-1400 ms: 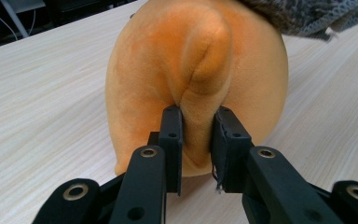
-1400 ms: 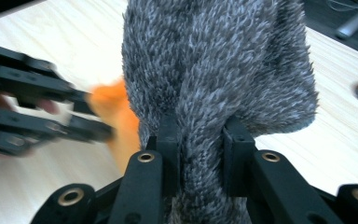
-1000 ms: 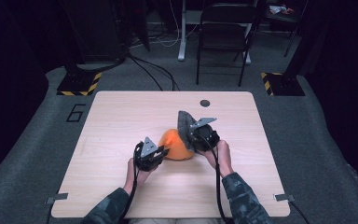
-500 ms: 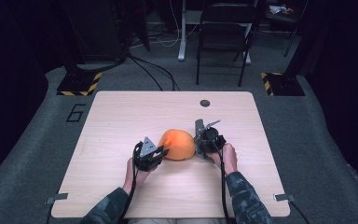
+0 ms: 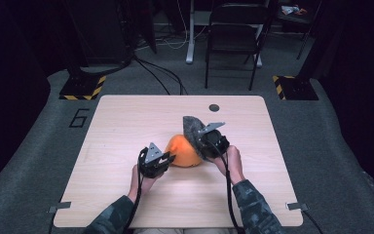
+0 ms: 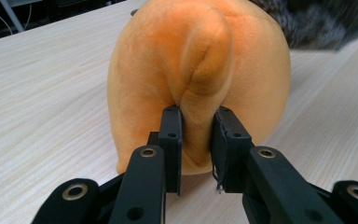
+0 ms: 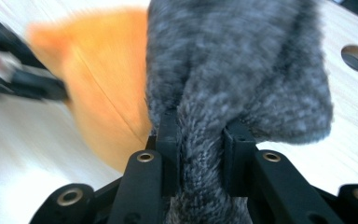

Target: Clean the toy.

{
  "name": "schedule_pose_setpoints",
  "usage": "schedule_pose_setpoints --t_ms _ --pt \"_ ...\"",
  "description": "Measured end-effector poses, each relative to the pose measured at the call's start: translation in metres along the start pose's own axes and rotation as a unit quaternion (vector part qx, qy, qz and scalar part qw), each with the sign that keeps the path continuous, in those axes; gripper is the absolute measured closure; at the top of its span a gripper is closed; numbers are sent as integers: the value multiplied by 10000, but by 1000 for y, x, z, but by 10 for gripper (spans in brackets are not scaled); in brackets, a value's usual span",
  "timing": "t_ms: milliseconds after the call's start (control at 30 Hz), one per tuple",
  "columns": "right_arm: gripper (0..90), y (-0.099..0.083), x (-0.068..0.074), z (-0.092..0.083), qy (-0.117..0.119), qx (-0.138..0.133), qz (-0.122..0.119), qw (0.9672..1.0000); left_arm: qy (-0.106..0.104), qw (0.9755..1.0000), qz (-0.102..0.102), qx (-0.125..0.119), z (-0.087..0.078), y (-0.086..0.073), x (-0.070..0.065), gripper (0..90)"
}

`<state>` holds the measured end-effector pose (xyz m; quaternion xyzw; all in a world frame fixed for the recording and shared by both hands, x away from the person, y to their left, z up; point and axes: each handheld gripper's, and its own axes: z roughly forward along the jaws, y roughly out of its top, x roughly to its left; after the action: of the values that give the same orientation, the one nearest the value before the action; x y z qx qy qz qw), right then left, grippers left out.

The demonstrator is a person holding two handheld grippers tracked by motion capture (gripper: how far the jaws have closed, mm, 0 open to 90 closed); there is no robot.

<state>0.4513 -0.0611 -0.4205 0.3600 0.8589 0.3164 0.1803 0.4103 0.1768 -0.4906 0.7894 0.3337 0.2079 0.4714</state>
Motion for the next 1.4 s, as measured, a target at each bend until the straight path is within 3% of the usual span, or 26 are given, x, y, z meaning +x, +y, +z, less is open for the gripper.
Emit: schedule_pose_setpoints --t_ms 133,433,500,567,700,867,967,1133,1233,1400 --pt "727 -6 -4 11 37 3 49 10000 15 10000 29 -26 0 0 -1 723" --pt "728 -7 -6 12 75 16 134 9999 112 9998 153 89 3 1 -2 454" --pt "728 -7 -6 13 76 10 106 9999 110 9997 226 59 5 -1 -3 502" --pt "728 -8 -6 13 58 13 104 9999 83 9997 217 33 5 -2 -4 647" --pt "727 -9 -8 12 45 -6 154 9999 14 9999 74 -70 5 -2 -3 772" --pt "733 -8 -12 7 -9 -151 265 9995 -98 9997 -172 -130 -2 6 -3 814" --pt "738 -2 -13 -7 28 -340 379 9987 -110 9991 -330 -220 -6 11 -4 817" --pt "738 10 2 -24 265 -751 256 9965 -166 9991 -341 -183 -6 12 -7 816" --pt "739 10 12 -13 271 -617 118 9977 -92 9994 -285 -165 -4 10 -7 812" --pt "738 4 7 -4 66 -413 7 9991 -176 9992 -323 -125 -2 7 -4 805"
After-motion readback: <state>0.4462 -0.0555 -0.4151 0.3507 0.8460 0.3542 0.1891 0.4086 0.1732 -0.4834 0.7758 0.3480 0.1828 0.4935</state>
